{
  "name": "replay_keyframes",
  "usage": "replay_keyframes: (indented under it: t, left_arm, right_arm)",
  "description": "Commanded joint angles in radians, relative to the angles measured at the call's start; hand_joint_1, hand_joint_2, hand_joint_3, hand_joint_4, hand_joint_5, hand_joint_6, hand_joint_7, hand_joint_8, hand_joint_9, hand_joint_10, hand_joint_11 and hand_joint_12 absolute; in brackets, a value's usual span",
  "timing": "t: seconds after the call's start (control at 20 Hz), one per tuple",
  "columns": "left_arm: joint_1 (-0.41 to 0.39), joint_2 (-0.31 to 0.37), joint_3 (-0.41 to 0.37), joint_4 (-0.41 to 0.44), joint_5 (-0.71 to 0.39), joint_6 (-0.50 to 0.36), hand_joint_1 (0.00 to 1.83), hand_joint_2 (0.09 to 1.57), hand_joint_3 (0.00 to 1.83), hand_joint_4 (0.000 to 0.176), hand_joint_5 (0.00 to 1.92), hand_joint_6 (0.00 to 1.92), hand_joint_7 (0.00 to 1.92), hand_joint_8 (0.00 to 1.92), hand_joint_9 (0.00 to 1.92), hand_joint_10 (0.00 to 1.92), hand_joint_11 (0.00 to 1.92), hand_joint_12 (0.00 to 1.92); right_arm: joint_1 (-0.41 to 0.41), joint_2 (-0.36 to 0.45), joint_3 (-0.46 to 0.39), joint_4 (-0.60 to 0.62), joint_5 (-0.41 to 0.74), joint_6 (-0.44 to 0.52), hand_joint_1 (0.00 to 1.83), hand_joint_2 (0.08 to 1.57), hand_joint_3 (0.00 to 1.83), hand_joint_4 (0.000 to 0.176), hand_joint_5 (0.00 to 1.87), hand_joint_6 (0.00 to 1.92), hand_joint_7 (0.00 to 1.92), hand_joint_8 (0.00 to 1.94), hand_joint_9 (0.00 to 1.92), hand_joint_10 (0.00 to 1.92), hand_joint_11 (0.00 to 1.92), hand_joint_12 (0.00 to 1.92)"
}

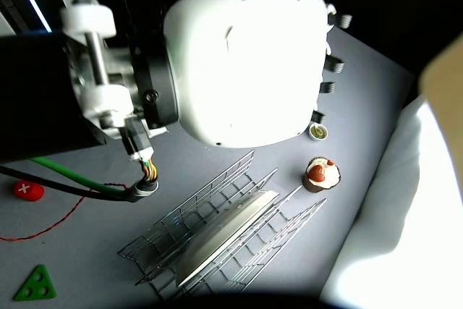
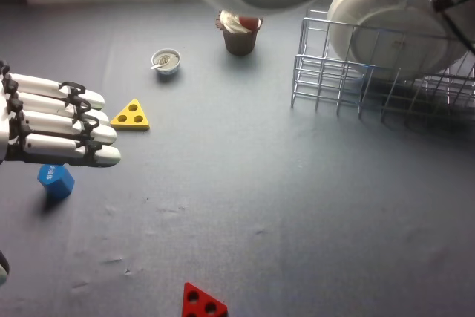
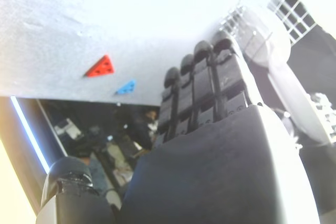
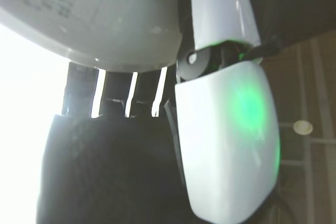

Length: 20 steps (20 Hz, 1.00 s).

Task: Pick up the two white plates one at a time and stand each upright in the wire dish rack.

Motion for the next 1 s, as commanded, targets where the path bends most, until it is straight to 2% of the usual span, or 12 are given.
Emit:
replay_keyframes:
  t: [0.0, 0.1, 0.2, 0.3, 0.4, 0.65, 0.7, 0.8, 0.85, 0.95]
  left_arm:
    - [-0.015, 0.010, -0.005, -0.052, -0.039, -0.001, 0.01, 0.86, 0.00, 0.000, 0.11, 0.01, 0.12, 0.01, 0.13, 0.01, 0.10, 0.02]
    - [-0.016, 0.018, -0.016, -0.038, -0.036, -0.001, 0.03, 0.86, 0.00, 0.000, 0.11, 0.01, 0.12, 0.01, 0.12, 0.00, 0.09, 0.01]
    - [-0.016, 0.023, -0.015, -0.038, -0.027, -0.001, 0.03, 0.86, 0.00, 0.000, 0.09, 0.00, 0.09, 0.00, 0.09, 0.00, 0.06, 0.00]
    - [-0.016, 0.028, -0.015, -0.044, -0.020, -0.001, 0.03, 0.86, 0.00, 0.000, 0.09, 0.00, 0.10, 0.00, 0.09, 0.00, 0.07, 0.00]
    - [-0.019, 0.029, -0.026, -0.039, -0.009, -0.001, 0.05, 0.86, 0.00, 0.000, 0.09, 0.00, 0.09, 0.00, 0.08, 0.00, 0.07, 0.00]
    - [-0.023, 0.034, -0.059, -0.031, 0.038, -0.001, 0.04, 0.86, 0.00, 0.000, 0.09, 0.00, 0.10, 0.00, 0.10, 0.00, 0.09, 0.01]
    - [-0.023, 0.034, -0.059, -0.031, 0.047, -0.001, 0.06, 0.85, 0.00, 0.000, 0.10, 0.01, 0.11, 0.00, 0.11, 0.01, 0.11, 0.02]
    - [-0.022, 0.035, -0.068, -0.011, 0.065, -0.001, 0.04, 0.86, 0.00, 0.000, 0.07, 0.00, 0.08, 0.00, 0.08, 0.00, 0.07, 0.00]
    - [-0.022, 0.040, -0.079, -0.007, 0.083, -0.001, 0.04, 0.86, 0.00, 0.000, 0.09, 0.01, 0.10, 0.01, 0.09, 0.01, 0.09, 0.01]
    - [-0.022, 0.046, -0.095, -0.006, 0.093, -0.001, 0.05, 0.86, 0.00, 0.000, 0.10, 0.01, 0.10, 0.00, 0.09, 0.01, 0.09, 0.01]
  right_arm:
    - [0.025, 0.016, -0.004, 0.039, 0.038, 0.044, 1.50, 1.04, 0.00, 0.000, 0.99, 0.90, 1.11, 0.48, 1.15, 0.68, 1.07, 1.27]
    - [0.029, 0.029, -0.006, -0.055, 0.005, 0.124, 1.50, 1.03, 0.00, 0.000, 0.98, 0.90, 1.12, 0.47, 1.18, 0.63, 1.09, 1.23]
    - [0.029, 0.053, -0.011, -0.100, -0.002, 0.161, 1.50, 1.04, 0.00, 0.000, 0.95, 0.95, 1.11, 0.49, 1.16, 0.67, 1.07, 1.27]
    - [0.029, 0.059, -0.016, -0.114, -0.008, 0.167, 1.50, 1.04, 0.00, 0.000, 0.97, 0.92, 1.14, 0.42, 1.18, 0.64, 1.06, 1.29]
    - [0.028, 0.066, -0.021, -0.139, -0.016, 0.184, 1.50, 1.04, 0.00, 0.000, 0.97, 0.96, 1.10, 0.55, 1.16, 0.64, 1.02, 1.30]
    - [0.027, 0.096, -0.047, -0.179, -0.041, 0.194, 1.50, 1.04, 0.00, 0.000, 0.95, 0.97, 1.13, 0.50, 1.18, 0.60, 1.01, 1.30]
    - [0.026, 0.099, -0.050, -0.189, -0.047, 0.194, 1.50, 1.03, 0.00, 0.000, 0.99, 0.90, 1.16, 0.47, 1.21, 0.55, 1.00, 1.31]
    - [0.020, 0.110, -0.057, -0.220, -0.053, 0.194, 1.50, 1.04, 0.00, 0.000, 0.97, 0.89, 1.12, 0.57, 1.20, 0.58, 0.96, 1.37]
    - [0.020, 0.115, -0.060, -0.256, -0.059, 0.195, 1.50, 1.04, 0.00, 0.000, 0.97, 0.89, 1.12, 0.55, 1.20, 0.60, 0.93, 1.40]
    - [0.021, 0.124, -0.066, -0.318, -0.059, 0.197, 1.50, 1.03, 0.00, 0.000, 1.01, 0.83, 1.16, 0.48, 1.23, 0.54, 0.98, 1.36]
